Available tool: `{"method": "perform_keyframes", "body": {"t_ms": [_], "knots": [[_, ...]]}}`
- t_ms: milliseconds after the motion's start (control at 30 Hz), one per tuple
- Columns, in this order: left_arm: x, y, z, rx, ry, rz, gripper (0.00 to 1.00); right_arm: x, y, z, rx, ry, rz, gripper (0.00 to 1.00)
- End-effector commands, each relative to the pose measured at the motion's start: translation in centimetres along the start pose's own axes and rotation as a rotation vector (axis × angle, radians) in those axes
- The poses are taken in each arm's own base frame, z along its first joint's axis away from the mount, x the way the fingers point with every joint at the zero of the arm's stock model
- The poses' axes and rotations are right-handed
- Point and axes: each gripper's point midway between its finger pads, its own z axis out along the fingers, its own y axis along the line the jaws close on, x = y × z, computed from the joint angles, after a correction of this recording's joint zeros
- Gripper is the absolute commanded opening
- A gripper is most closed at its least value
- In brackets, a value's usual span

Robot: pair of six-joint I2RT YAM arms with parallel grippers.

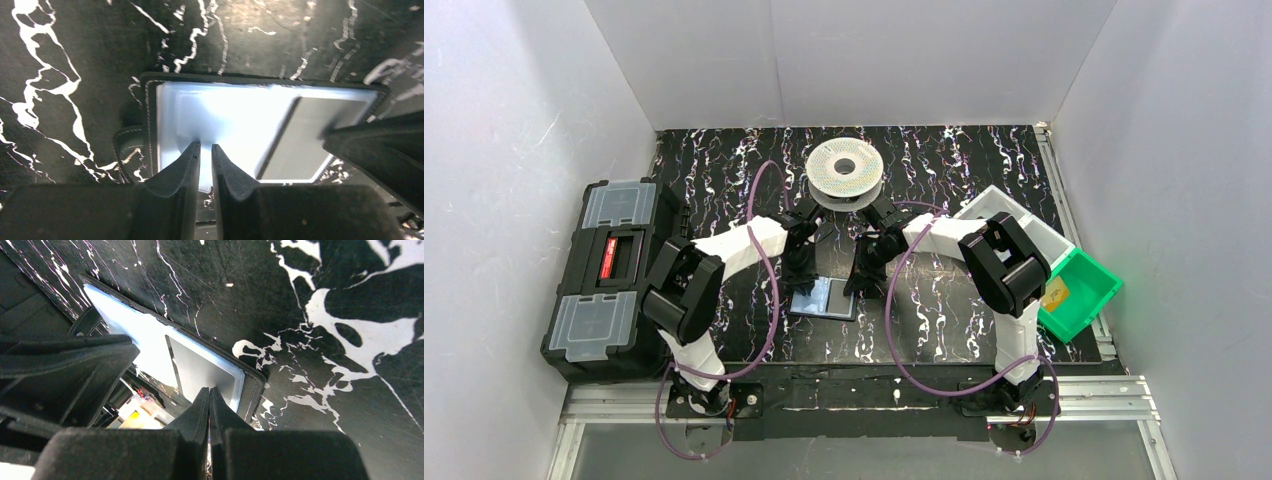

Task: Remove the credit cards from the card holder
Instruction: Remove the credit card from the card holder.

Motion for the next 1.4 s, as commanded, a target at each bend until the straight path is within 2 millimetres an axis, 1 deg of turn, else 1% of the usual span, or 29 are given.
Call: {"method": "perform_keyframes", "body": {"t_ms": [0, 67, 167, 233, 300, 333, 367, 433, 500, 633, 767, 933, 1000, 1067, 1133, 1200, 1233, 1300, 1367], "knots": [[0.8, 2.6, 0.9, -0.111, 0.036, 0.013, 0.14, -0.1, -0.9, 0.3, 0.056, -0.003, -0.003, 0.01], [0.8, 3.1, 1.1, -0.141, 0.043, 0.019, 0.14, -0.1, -0.9, 0.3, 0.056, -0.002, -0.005, 0.01], [0.9, 3.1, 1.1, -0.137, 0.055, 0.024, 0.13, -0.1, -0.8, 0.3, 0.056, -0.002, -0.006, 0.01], [0.7, 2.6, 0.4, -0.11, 0.041, 0.023, 0.14, -0.1, -1.0, 0.4, 0.06, 0.002, -0.004, 0.01], [0.3, 1.7, -0.8, -0.064, 0.022, 0.024, 0.15, -0.1, -1.0, 0.4, 0.058, 0.001, -0.003, 0.01], [0.1, 1.3, -1.3, -0.042, 0.011, 0.026, 0.15, -0.1, -1.0, 0.5, 0.058, 0.002, -0.002, 0.01], [0.1, 0.3, -1.8, 0.007, 0.018, 0.027, 0.15, 0.0, -1.1, 0.5, 0.059, 0.004, 0.001, 0.01], [0.1, -0.5, -2.4, 0.046, 0.024, 0.032, 0.15, -0.1, -1.0, 0.6, 0.057, 0.003, 0.0, 0.01], [0.4, -0.5, -2.3, 0.051, 0.04, 0.03, 0.15, -0.1, -1.0, 0.6, 0.056, 0.004, 0.002, 0.01], [1.8, 0.0, -1.8, 0.052, 0.072, 0.021, 0.15, -0.2, -0.9, 0.6, 0.056, 0.002, 0.0, 0.01], [2.8, 1.7, -1.4, -0.007, 0.083, 0.009, 0.15, -0.1, -1.2, 0.7, 0.06, 0.007, 0.005, 0.01], [3.0, 5.2, -0.7, -0.16, 0.087, -0.006, 0.12, 0.0, -1.3, 0.7, 0.06, 0.006, 0.008, 0.01], [3.0, 5.6, -0.5, -0.172, 0.092, -0.013, 0.11, 0.0, -1.4, 0.7, 0.063, 0.006, 0.007, 0.01], [2.5, 5.2, -0.7, -0.159, 0.081, -0.013, 0.1, 0.1, -1.3, 0.7, 0.062, 0.006, 0.005, 0.01], [1.9, 4.4, -1.3, -0.124, 0.065, -0.013, 0.1, 0.1, -1.3, 0.6, 0.063, 0.005, 0.003, 0.01], [1.1, 3.3, -2.5, -0.073, 0.036, -0.01, 0.09, 0.1, -1.1, 0.4, 0.058, 0.003, -0.001, 0.01], [0.7, 2.8, -3.3, -0.05, 0.017, -0.005, 0.09, 0.0, -1.0, 0.3, 0.055, 0.001, -0.008, 0.01], [-0.1, 1.2, -5.4, 0.022, -0.02, 0.01, 0.09, -0.1, -0.4, -0.2, 0.044, -0.01, -0.029, 0.01], [-0.6, 0.3, -7.1, 0.054, -0.053, 0.032, 0.09, -0.3, 0.3, -0.9, 0.036, -0.028, -0.052, 0.02]]}}
